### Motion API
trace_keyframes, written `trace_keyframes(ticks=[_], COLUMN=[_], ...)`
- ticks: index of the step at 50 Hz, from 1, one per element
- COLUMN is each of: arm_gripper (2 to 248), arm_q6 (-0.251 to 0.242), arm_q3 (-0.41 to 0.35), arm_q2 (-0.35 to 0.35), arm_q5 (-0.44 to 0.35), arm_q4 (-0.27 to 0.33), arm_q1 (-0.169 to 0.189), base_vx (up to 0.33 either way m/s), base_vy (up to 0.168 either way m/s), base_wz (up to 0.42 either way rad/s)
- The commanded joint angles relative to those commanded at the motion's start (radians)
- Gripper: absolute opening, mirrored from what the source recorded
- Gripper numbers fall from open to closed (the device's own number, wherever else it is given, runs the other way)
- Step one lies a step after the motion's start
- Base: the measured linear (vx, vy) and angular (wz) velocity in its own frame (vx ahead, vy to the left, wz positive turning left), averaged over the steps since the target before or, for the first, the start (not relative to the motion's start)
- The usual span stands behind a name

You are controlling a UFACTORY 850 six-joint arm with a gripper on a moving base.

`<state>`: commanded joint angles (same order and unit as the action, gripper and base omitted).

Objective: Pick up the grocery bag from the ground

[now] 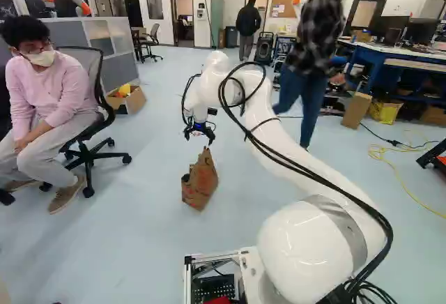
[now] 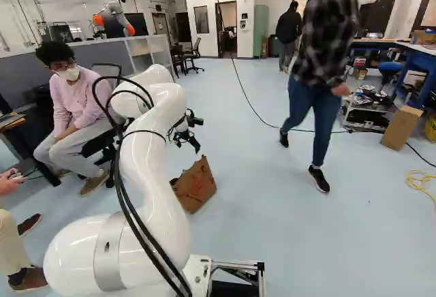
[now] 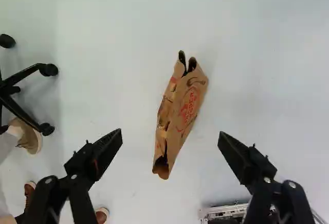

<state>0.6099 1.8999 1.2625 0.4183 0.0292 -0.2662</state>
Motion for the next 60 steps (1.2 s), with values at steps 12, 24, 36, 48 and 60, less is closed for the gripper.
trace_keyframes(ticks=[12,24,36,48,60], arm_gripper=[247,247,247,247,247], arm_q6=[0.000,0.000,0.000,0.000,0.000], arm_q3=[0.152,0.309,0.477,0.657,0.863], arm_q2=[0.123,0.247,0.375,0.509,0.658], arm_q5=[0.078,0.158,0.239,0.318,0.349], arm_q4=[0.000,0.000,0.000,0.000,0.000], arm_q1=[0.010,0.019,0.027,0.033,0.026], base_vx=[0.000,0.000,0.000,0.000,0.000], base_vy=[0.000,0.000,0.000,0.000,0.000], base_wz=[0.000,0.000,0.000,0.000,0.000])
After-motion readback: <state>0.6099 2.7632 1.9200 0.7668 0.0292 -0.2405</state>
